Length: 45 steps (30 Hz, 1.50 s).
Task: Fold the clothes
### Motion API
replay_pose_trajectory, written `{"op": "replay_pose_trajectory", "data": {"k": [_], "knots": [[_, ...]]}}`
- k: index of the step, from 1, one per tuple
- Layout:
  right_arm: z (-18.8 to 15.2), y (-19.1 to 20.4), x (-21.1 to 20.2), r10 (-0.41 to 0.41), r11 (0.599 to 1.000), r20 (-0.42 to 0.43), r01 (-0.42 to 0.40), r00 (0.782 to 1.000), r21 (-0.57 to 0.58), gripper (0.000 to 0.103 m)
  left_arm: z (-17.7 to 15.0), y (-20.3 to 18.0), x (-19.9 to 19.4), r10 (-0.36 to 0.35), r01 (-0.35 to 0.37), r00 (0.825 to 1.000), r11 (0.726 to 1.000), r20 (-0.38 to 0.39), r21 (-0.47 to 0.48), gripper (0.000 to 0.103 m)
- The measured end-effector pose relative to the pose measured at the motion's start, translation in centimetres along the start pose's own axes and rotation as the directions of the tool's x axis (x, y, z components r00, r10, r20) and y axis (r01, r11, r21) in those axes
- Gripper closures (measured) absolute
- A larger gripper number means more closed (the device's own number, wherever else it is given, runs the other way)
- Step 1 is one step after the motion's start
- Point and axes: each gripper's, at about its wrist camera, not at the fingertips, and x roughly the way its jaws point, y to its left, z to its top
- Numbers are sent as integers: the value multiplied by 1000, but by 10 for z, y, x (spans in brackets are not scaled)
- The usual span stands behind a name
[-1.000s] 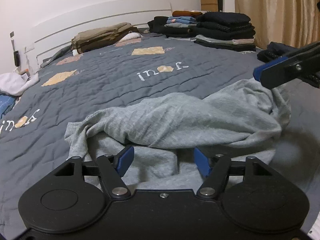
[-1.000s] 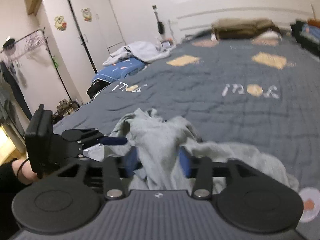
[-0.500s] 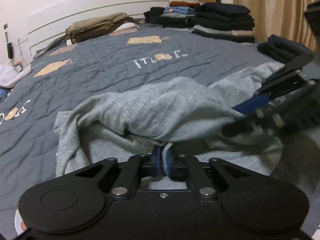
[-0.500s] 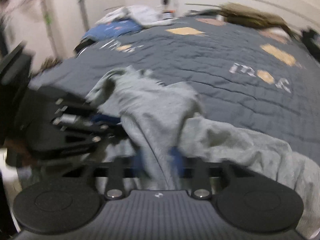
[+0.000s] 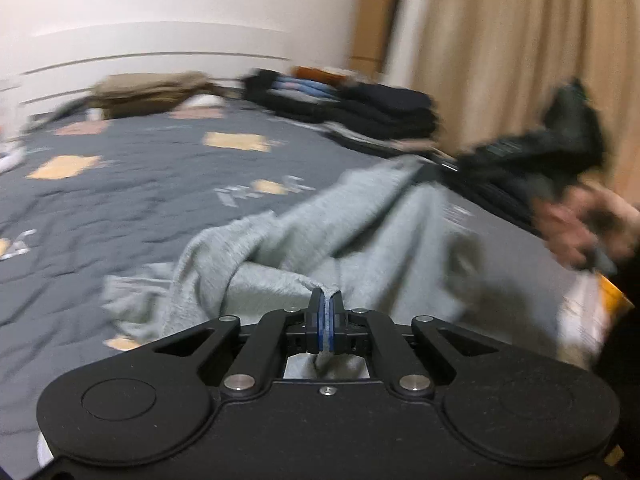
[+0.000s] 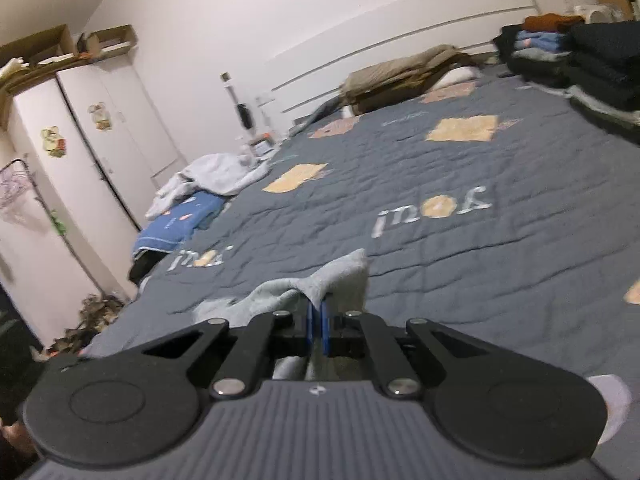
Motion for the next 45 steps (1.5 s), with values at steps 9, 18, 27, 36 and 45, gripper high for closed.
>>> {"op": "replay_pose_trajectory", "data": {"k": [9, 18, 27, 36, 45], "knots": [[-13, -1, 9, -66, 984, -213, 29, 975, -175, 95, -11, -18, 26, -50, 63, 988, 994, -147, 87, 87], [0, 6, -14, 115, 983, -90, -127, 989, -136, 53, 4, -1, 22, 96, -96, 995, 995, 31, 5, 40], [-16, 12, 20, 1, 979, -142, -30, 990, -202, 40, -9, -17, 61, 145, -138, 987, 985, -65, 108, 40], [-29, 1, 39, -45, 992, -166, 24, 985, -127, 92, -13, 2, 57, 189, -184, 978, 981, -89, 66, 93], [-5, -29, -4, -99, 994, 80, 95, 992, 56, 94, 9, 79, -35, 614, -555, 782, 764, 107, -330, 95]]}}
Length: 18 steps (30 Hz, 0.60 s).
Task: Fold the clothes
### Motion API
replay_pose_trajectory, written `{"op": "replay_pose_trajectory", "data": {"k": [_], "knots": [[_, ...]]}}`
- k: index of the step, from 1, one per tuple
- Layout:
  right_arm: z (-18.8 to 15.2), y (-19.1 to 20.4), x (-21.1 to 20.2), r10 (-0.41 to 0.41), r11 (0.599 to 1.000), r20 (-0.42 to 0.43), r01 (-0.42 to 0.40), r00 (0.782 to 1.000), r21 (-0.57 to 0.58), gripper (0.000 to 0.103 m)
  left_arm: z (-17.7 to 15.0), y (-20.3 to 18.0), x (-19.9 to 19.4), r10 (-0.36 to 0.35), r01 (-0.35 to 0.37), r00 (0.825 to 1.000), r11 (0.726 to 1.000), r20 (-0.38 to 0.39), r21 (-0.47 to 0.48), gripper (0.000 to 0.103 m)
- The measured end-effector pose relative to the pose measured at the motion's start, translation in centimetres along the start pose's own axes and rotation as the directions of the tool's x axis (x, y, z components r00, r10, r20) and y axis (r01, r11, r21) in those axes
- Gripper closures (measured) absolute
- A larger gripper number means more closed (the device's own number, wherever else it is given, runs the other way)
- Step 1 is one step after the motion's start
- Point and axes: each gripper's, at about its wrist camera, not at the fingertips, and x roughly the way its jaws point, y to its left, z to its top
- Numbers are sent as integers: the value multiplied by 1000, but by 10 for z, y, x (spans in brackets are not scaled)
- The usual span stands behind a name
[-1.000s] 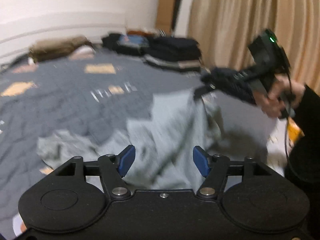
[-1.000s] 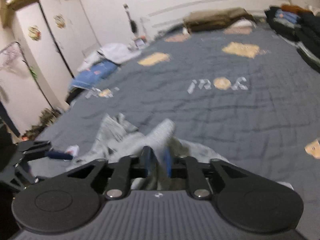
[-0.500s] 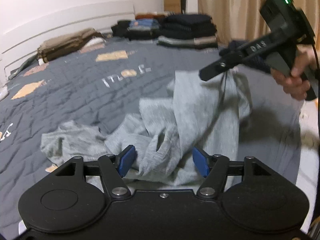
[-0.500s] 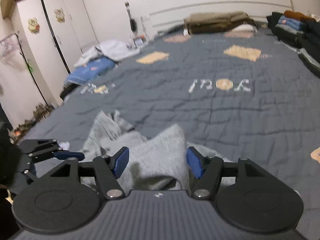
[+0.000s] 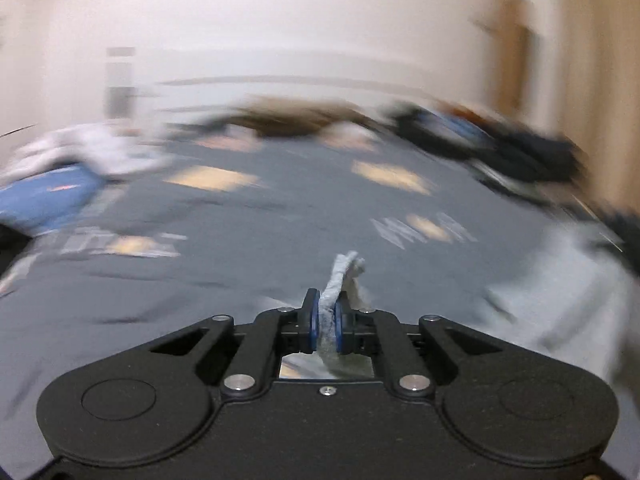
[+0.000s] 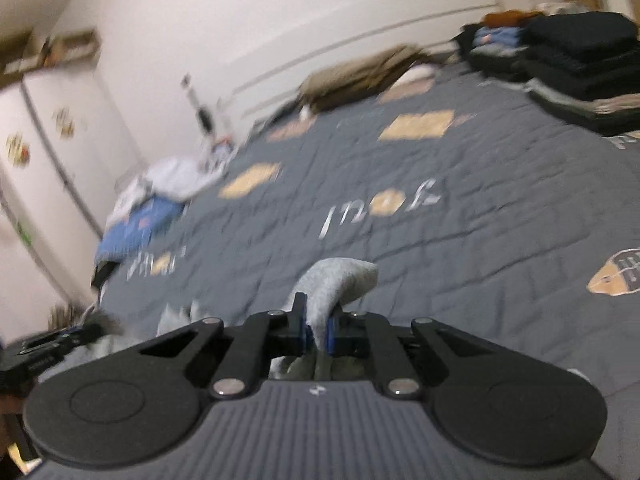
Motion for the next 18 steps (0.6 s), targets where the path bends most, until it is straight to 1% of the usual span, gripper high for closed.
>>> {"op": "replay_pose_trajectory", "data": {"k": [1, 2, 3, 5, 7, 8, 9, 11, 12, 13, 14, 15, 17, 18], "knots": [[3, -4, -4, -12, 1000, 26, 11, 1000, 17, 95, 4, 14, -4, 74, -73, 997, 996, 20, -42, 95], [4, -8, -7, -22, 999, 47, 20, 999, 38, 95, 8, 27, -8, 147, -144, 989, 986, 34, -79, 95], [6, -12, -9, -32, 998, 67, 28, 997, 59, 97, 11, 38, -11, 206, -200, 978, 973, 38, -111, 95], [10, -19, -12, -49, 996, 92, 41, 995, 83, 98, 11, 49, -9, 254, -252, 967, 960, -3, -126, 95], [12, -23, -13, -44, 996, 87, 36, 995, 87, 98, 10, 59, -6, 293, -297, 955, 946, -50, -132, 95], [12, -23, -11, -43, 996, 83, 36, 996, 84, 98, 9, 60, -4, 296, -303, 953, 944, -68, -134, 95], [12, -23, -10, -40, 996, 73, 34, 997, 76, 98, 9, 57, -2, 280, -289, 956, 949, -83, -129, 94], [12, -22, -7, -32, 998, 50, 29, 998, 61, 98, 10, 47, -1, 217, -226, 972, 970, -95, -95, 92], [11, -21, -5, -26, 998, 37, 24, 999, 51, 96, 9, 40, -3, 189, -196, 977, 978, -95, -71, 88], [10, -18, -3, -22, 999, 27, 21, 999, 36, 95, 8, 33, -3, 164, -169, 982, 984, -92, -49, 76], [9, -15, -1, -15, 1000, 19, 14, 1000, 21, 93, 8, 26, -4, 141, -144, 986, 989, -87, -28, 67], [8, -11, 1, -7, 1000, 8, 7, 1000, 9, 92, 7, 18, -4, 117, -118, 990, 993, -84, -6, 50], [5, -4, 5, -6, 1000, -22, 5, 1000, -26, 88, 5, 3, -5, 58, -56, 995, 998, -78, 29, 48], [3, -1, 7, -6, 999, -37, 5, 999, -44, 83, 3, -4, -4, 32, -28, 996, 999, -85, 46, 48]]}}
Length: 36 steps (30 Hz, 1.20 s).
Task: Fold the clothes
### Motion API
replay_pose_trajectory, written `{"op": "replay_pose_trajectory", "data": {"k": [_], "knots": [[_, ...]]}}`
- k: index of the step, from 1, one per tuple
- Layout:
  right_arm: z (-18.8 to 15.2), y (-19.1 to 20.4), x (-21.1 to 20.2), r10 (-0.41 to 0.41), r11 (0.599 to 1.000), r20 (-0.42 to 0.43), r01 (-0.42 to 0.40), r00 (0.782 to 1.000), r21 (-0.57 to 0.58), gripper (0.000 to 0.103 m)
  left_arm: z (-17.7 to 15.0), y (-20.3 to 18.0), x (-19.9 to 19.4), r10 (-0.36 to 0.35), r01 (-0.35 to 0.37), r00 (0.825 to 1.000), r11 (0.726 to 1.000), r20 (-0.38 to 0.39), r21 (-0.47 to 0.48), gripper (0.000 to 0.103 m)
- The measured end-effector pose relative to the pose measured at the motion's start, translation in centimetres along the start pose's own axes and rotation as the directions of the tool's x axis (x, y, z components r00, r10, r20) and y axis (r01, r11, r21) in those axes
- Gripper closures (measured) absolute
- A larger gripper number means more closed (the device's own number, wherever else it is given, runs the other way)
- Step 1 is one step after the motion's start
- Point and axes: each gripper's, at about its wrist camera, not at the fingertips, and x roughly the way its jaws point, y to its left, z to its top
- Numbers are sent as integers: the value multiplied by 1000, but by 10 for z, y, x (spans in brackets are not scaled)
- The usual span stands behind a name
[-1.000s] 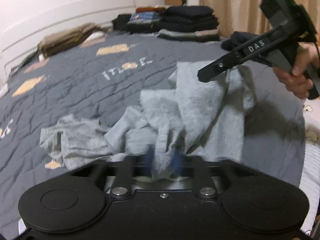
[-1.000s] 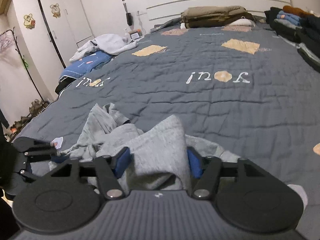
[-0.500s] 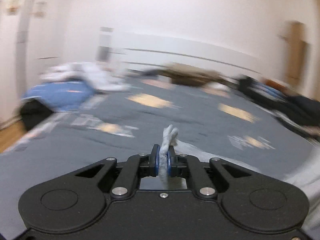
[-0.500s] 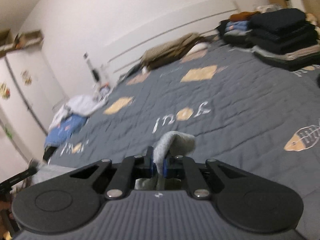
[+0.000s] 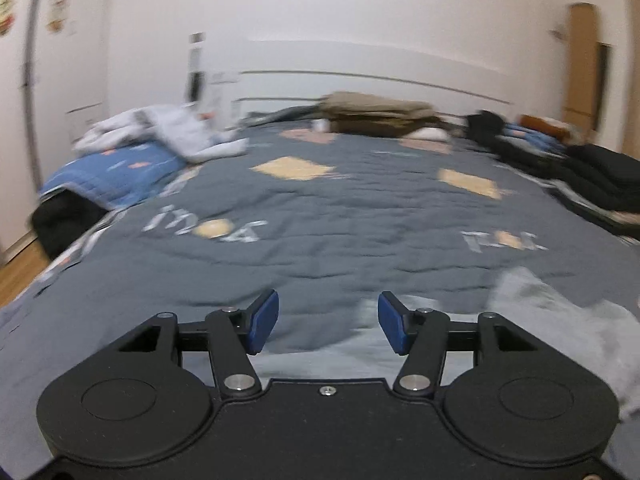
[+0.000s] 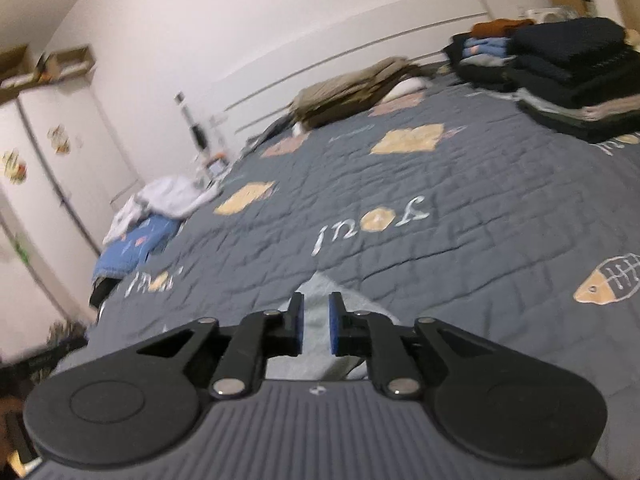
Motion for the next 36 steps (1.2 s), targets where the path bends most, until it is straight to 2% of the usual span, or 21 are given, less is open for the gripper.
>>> {"op": "replay_pose_trajectory", "data": {"k": [1, 3, 6, 8, 11, 13, 15, 16, 18, 19, 21, 23, 25, 26, 28, 29, 30, 32, 34, 36], "knots": [[-1, 2, 2, -13, 1000, -15, 13, 1000, -18, 75, -3, -6, 2, -22, 22, 1000, 1000, -10, 14, 48], [-2, 4, 5, -40, 998, -39, 38, 998, -40, 65, -12, -19, 8, -72, 73, 997, 996, -33, 41, 48], [-3, 4, 3, -64, 995, -66, 58, 996, -80, 62, -21, -39, 11, -151, 156, 987, 983, -57, 98, 48], [-5, 4, 1, -64, 992, -91, 53, 994, -116, 62, -25, -51, 14, -223, 231, 972, 963, -72, 138, 48], [-8, 6, -2, -63, 983, -127, 39, 990, -181, 62, -33, -73, 12, -333, 349, 936, 914, -110, 208, 48], [-11, 8, -4, -53, 977, -147, 21, 988, -210, 61, -39, -89, 10, -422, 452, 891, 860, -165, 240, 43], [-15, 10, -5, -31, 975, -170, -8, 985, -223, 61, -47, -104, 9, -491, 539, 841, 796, -226, 276, 42], [-17, 11, -5, -9, 973, -188, -35, 982, -227, 61, -51, -111, 9, -497, 555, 831, 774, -250, 306, 42], [-20, 14, -6, 24, 968, -207, -75, 978, -241, 61, -60, -124, 12, -481, 562, 826, 745, -294, 360, 40], [-22, 16, -6, 34, 965, -213, -88, 976, -249, 61, -64, -128, 16, -468, 560, 826, 742, -313, 369, 35], [-25, 20, -5, 49, 960, -226, -108, 973, -259, 61, -72, -135, 25, -440, 554, 828, 740, -348, 381, 33], [-31, 25, -3, 59, 956, -243, -125, 968, -267, 61, -80, -142, 33, -398, 533, 839, 738, -371, 414, 33], [-36, 29, 1, 68, 952, -263, -142, 962, -271, 61, -86, -148, 39, -336, 493, 861, 734, -381, 467, 35], [-39, 32, 5, 69, 950, -274, -147, 959, -275, 61, -90, -151, 42, -304, 471, 872, 731, -384, 494, 41], [-44, 36, 10, 65, 945, -293, -154, 954, -290, 61, -92, -150, 48, -266, 456, 876, 732, -403, 506, 79], [-46, 38, 12, 64, 943, -300, -156, 952, -295, 61, -90, -147, 50, -265, 452, 877, 740, -401, 498, 83], [-47, 38, 13, 65, 943, -304, -158, 951, -293, 61, -87, -143, 52, -269, 449, 878, 750, -396, 486, 90], [-49, 39, 14, 70, 944, -308, -163, 949, -287, 61, -75, -132, 50, -277, 412, 900, 791, -337, 451, 94], [-49, 39, 14, 75, 945, -306, -165, 949, -282, 61, -58, -119, 44, -279, 354, 931, 845, -234, 401, 95], [-48, 41, 12, 83, 944, -297, -170, 951, -281, 61, -41, -105, 38, -270, 297, 955, 892, -124, 340, 95]]}}
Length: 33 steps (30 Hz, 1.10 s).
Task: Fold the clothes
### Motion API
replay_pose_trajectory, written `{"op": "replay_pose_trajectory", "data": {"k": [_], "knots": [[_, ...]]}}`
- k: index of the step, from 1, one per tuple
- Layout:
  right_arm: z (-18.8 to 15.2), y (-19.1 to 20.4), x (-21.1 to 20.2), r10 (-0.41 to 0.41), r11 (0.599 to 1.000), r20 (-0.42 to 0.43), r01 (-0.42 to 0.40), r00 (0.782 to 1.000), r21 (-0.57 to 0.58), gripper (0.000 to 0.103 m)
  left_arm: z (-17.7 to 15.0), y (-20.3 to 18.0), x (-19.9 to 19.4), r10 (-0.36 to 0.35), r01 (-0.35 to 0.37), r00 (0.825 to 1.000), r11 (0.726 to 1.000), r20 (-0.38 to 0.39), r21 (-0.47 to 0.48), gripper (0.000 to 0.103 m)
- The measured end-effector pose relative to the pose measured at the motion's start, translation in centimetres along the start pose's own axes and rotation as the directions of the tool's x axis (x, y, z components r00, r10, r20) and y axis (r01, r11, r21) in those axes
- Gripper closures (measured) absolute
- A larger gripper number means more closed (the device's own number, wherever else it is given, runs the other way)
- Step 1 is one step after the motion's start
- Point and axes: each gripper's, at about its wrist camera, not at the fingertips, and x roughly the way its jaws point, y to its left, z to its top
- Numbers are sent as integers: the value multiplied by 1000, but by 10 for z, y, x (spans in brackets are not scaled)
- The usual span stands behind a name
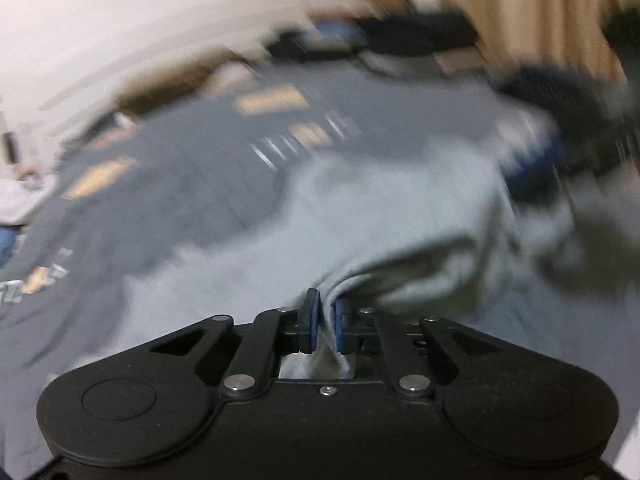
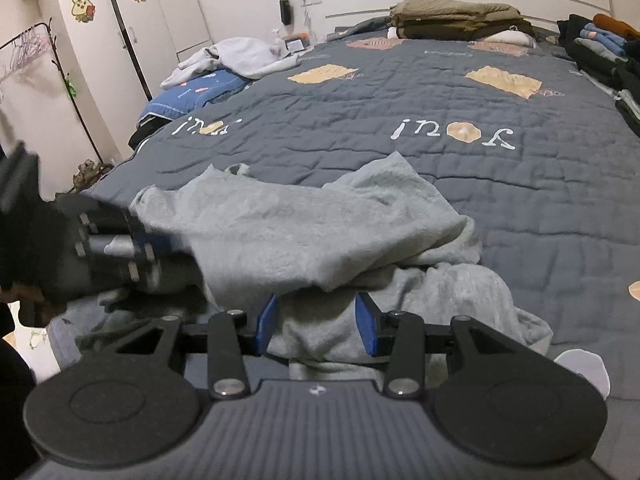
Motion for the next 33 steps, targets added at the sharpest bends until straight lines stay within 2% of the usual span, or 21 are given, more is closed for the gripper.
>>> {"op": "replay_pose_trajectory", "data": {"k": [3, 5, 7, 12, 16, 18, 20, 22, 24, 28, 33], "knots": [[1, 6, -1, 28, 1000, 14, -28, 1000, -14, 61, 10, 24, -9, 138, -125, 985, 984, 107, -125, 95], [2, 12, 0, 43, 999, 13, -42, 999, -33, 61, 10, 35, -6, 208, -187, 972, 967, 110, -175, 95], [2, 16, 3, 45, 998, 5, -44, 999, -48, 61, 9, 45, -1, 272, -245, 956, 944, 105, -221, 95], [-2, 21, 13, 20, 996, -33, -23, 999, -83, 61, -2, 57, 22, 294, -290, 956, 922, -26, -258, 92], [-6, 25, 19, 5, 994, -71, -13, 997, -113, 61, 5, 51, 8, 235, -233, 972, 932, -26, -277, 90], [-6, 26, 17, 34, 993, -78, -43, 996, -112, 61, 7, 45, 2, 148, -144, 989, 955, -4, -259, 88], [-5, 26, 13, 57, 992, -74, -65, 996, -112, 61, 8, 33, -4, 55, -52, 998, 974, 7, -220, 78], [-4, 26, 9, 63, 991, -66, -70, 996, -112, 61, 5, 19, -7, -39, 40, 999, 985, 12, -168, 66], [-3, 24, 9, 64, 992, -73, -71, 995, -102, 61, 3, 4, -7, -112, 113, 994, 986, 14, -121, 66], [-8, 28, 16, 68, 988, -106, -82, 992, -128, 61, 1, -14, 0, -146, 145, 989, 985, -4, -97, 66], [-21, 44, 41, -48, 961, -149, 5, 988, -275, 61, -2, -15, 2, -136, 132, 990, 985, -24, -111, 65]]}}
